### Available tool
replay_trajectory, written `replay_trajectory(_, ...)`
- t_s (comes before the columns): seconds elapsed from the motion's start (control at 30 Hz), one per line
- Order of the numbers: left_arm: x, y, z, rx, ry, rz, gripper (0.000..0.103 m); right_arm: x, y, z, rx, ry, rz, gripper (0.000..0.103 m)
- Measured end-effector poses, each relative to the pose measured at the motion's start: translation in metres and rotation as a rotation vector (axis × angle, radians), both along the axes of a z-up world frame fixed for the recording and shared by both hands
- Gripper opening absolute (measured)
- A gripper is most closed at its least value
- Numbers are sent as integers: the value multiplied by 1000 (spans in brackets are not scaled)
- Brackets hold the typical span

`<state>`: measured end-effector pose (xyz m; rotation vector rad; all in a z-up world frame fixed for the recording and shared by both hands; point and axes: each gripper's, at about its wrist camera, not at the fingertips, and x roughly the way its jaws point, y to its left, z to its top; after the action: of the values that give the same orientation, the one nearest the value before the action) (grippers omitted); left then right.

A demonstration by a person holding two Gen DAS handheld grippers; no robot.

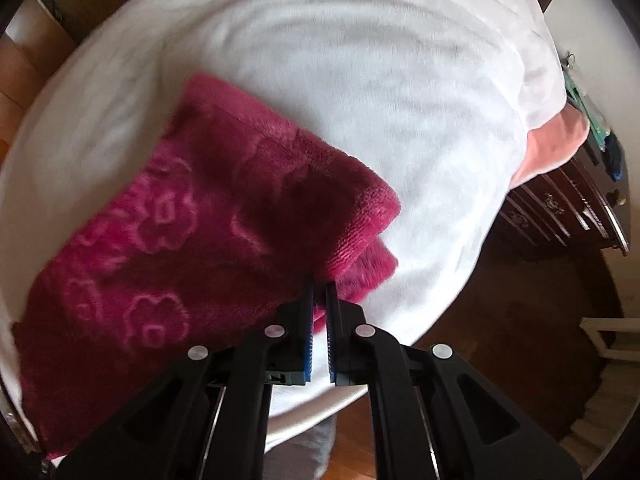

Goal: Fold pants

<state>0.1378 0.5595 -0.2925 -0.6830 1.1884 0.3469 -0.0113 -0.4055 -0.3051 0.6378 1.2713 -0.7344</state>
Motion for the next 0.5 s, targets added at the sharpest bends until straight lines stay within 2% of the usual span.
replay_trajectory(0.07,-3,-2,-22,40,72,-23,6,0,2,-17,4,44,-16,5)
replay_trajectory(0.2,-6,-3,-50,36,130,23,6,3,4,-31,17,68,-39,6)
replay_trajectory(0.27,-2,-7,-53,43,137,18,7,3,1,-28,27,58,-53,8)
replay_trajectory(0.33,5,-9,-50,56,138,4,9,0,-4,-21,16,48,-68,18)
replay_trajectory(0.4,6,-7,-48,40,136,2,9,-8,-10,-13,-9,53,-90,23)
replay_trajectory(0.5,3,-5,-42,20,123,23,12,-15,-17,-4,-57,81,-104,24)
